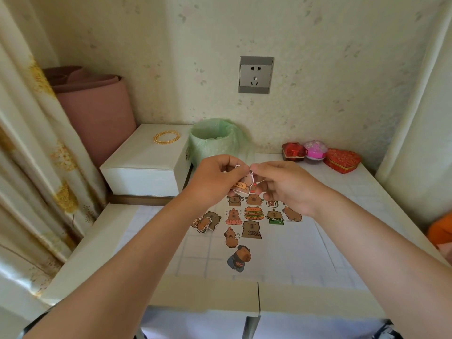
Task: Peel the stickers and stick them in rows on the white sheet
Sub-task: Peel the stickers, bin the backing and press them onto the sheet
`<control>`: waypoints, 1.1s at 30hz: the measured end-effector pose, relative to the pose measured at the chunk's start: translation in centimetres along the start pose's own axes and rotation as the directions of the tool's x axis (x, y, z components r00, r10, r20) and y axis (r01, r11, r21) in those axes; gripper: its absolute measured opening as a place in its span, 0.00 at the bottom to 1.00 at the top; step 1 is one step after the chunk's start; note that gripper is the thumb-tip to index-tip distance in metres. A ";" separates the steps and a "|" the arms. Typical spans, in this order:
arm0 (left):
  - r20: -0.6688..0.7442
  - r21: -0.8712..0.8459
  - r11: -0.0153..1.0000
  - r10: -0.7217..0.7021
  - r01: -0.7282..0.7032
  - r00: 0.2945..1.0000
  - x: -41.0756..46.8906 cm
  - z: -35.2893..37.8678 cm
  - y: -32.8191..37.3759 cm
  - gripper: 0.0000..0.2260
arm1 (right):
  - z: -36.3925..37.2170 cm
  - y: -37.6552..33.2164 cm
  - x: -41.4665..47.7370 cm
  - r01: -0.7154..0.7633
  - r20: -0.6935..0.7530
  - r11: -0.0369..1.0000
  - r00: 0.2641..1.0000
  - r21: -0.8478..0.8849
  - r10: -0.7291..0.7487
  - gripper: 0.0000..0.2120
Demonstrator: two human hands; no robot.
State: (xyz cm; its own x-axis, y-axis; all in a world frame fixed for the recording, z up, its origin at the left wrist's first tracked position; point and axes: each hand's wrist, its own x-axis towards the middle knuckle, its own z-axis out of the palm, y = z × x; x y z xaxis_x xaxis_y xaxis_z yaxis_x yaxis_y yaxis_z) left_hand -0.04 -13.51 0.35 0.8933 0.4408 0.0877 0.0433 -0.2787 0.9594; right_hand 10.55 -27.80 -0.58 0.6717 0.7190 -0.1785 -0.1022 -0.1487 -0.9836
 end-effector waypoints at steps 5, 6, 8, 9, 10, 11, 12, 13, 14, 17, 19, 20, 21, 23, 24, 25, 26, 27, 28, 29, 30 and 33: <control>-0.001 -0.045 0.998 -0.043 0.043 0.999 0.0 0.3 0.0 0.05 | 0.5 0.0 -0.2 0.129 -0.122 0.970 0.980 -0.207 -0.156 0.08; 0.009 -0.077 0.995 -0.066 0.066 0.998 0.1 0.3 0.1 0.05 | 0.7 -0.1 -0.2 0.142 -0.147 0.957 0.972 -0.255 -0.183 0.08; 0.036 -0.128 0.987 -0.097 0.101 0.995 0.0 0.4 0.1 0.04 | 0.9 -0.1 -0.3 0.156 -0.184 0.938 0.958 -0.311 -0.220 0.08; 0.041 -0.129 0.986 -0.101 0.106 0.994 0.0 0.4 0.1 0.03 | 1.0 0.0 -0.3 0.163 -0.190 0.929 0.953 -0.333 -0.236 0.09; 0.038 -0.118 0.987 -0.102 0.106 0.994 0.0 0.4 0.1 0.02 | 1.1 0.1 -0.4 0.169 -0.191 0.920 0.950 -0.353 -0.248 0.09; 0.030 -0.104 0.989 -0.104 0.106 0.994 0.0 0.4 0.1 0.01 | 1.2 0.1 -0.4 0.174 -0.187 0.916 0.949 -0.361 -0.254 0.09; 0.020 -0.091 0.990 -0.107 0.109 0.994 0.0 0.3 0.1 0.01 | 1.2 0.1 -0.4 0.174 -0.182 0.922 0.952 -0.346 -0.248 0.09; 0.011 -0.083 0.990 -0.111 0.112 0.994 0.0 0.3 0.1 0.01 | 1.1 0.0 -0.4 0.171 -0.171 0.936 0.958 -0.309 -0.232 0.09; 0.003 -0.078 0.991 -0.113 0.113 0.994 0.1 0.2 0.2 0.02 | 1.0 -0.1 -0.4 0.164 -0.155 0.950 0.965 -0.266 -0.210 0.09; -0.001 -0.068 0.992 -0.110 0.110 0.994 0.0 -0.1 0.5 0.03 | 0.7 -0.2 -0.3 0.133 -0.098 0.971 0.983 -0.199 -0.154 0.09; 0.017 -0.050 0.993 -0.109 0.110 0.994 0.0 -0.2 0.6 0.04 | 0.5 -0.2 -0.4 0.128 -0.087 0.972 0.985 -0.199 -0.148 0.08; 0.025 -0.041 0.993 -0.109 0.110 0.994 0.0 -0.2 0.6 0.04 | 0.5 -0.3 -0.5 0.138 -0.089 0.965 0.983 -0.224 -0.161 0.07; 0.030 -0.036 0.993 -0.109 0.110 0.994 -0.1 -0.2 0.6 0.04 | 0.5 -0.3 -0.5 0.153 -0.092 0.954 0.979 -0.257 -0.182 0.07; 0.036 -0.036 0.993 -0.109 0.110 0.993 -0.1 -0.2 0.6 0.04 | 0.5 -0.3 -0.6 0.188 -0.097 0.928 0.968 -0.322 -0.230 0.08; 0.039 -0.033 0.994 -0.107 0.108 0.994 -0.1 -0.2 0.7 0.03 | 0.5 -0.3 -0.6 0.203 -0.102 0.912 0.962 -0.356 -0.254 0.08; 0.044 -0.028 0.994 -0.103 0.104 0.994 -0.1 -0.2 0.7 0.03 | 0.5 -0.3 -0.6 0.213 -0.108 0.895 0.955 -0.391 -0.275 0.08; 0.050 -0.020 0.995 -0.099 0.100 0.994 -0.1 -0.2 0.8 0.03 | 0.6 -0.2 -0.7 0.222 -0.112 0.881 0.950 -0.418 -0.293 0.08; 0.055 -0.012 0.995 -0.095 0.096 0.994 -0.2 -0.2 0.8 0.03 | 0.6 -0.2 -0.7 0.232 -0.111 0.868 0.945 -0.439 -0.309 0.08; 0.059 -0.006 0.996 -0.093 0.094 0.994 -0.2 -0.2 0.8 0.03 | 0.7 -0.2 -0.8 0.242 -0.105 0.857 0.941 -0.456 -0.322 0.08; 0.059 -0.001 0.996 -0.092 0.092 0.994 -0.2 -0.2 0.8 0.03 | 0.8 -0.2 -0.8 0.249 -0.098 0.849 0.939 -0.466 -0.330 0.09; 0.055 0.002 0.996 -0.093 0.093 0.994 -0.2 -0.2 0.8 0.03 | 0.8 -0.2 -0.8 0.254 -0.091 0.848 0.939 -0.466 -0.331 0.09; 0.030 -0.012 0.995 -0.102 0.102 0.994 -0.1 -0.5 0.9 0.03 | 0.9 -0.3 -0.7 0.238 -0.097 0.896 0.951 -0.376 -0.293 0.09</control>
State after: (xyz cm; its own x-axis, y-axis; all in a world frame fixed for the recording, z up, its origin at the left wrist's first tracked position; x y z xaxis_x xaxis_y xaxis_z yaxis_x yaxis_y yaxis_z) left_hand -0.30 -13.41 1.33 0.8973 0.4410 -0.0183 0.1287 -0.2218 0.9666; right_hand 9.47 -27.69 -0.18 0.7398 0.6619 0.1207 0.3439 -0.2178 -0.9134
